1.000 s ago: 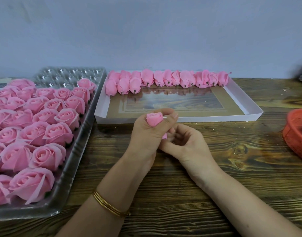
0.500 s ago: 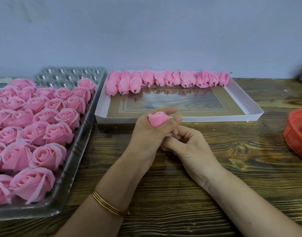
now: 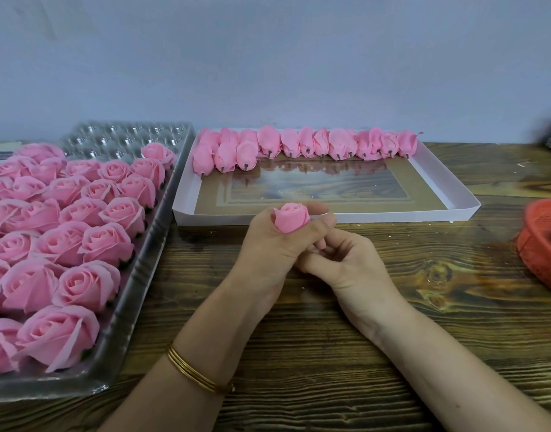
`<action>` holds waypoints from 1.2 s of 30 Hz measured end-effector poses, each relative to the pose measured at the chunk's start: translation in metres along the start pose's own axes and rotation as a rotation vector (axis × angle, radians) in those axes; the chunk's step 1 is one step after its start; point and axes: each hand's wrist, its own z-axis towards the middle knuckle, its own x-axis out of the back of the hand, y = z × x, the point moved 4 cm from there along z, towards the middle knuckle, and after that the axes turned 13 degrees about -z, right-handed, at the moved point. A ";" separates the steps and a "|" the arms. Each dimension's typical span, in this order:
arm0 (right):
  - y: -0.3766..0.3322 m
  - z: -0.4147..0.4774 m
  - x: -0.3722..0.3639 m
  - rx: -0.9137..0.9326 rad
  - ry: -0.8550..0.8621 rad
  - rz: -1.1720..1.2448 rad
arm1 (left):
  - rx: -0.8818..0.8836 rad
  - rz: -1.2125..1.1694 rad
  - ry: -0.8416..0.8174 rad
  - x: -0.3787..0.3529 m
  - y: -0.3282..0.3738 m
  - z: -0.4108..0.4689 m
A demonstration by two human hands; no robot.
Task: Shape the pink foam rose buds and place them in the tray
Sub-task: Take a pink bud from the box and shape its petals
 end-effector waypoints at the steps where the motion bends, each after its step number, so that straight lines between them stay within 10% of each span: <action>1: 0.001 0.001 0.000 -0.021 -0.020 0.040 | 0.012 0.007 -0.015 0.000 0.001 0.000; 13: 0.001 0.004 0.010 -0.201 0.074 0.267 | -0.255 0.327 0.122 0.005 0.006 -0.003; 36: -0.004 0.002 0.005 -0.187 0.048 0.287 | -0.220 0.558 0.014 -0.005 0.001 -0.007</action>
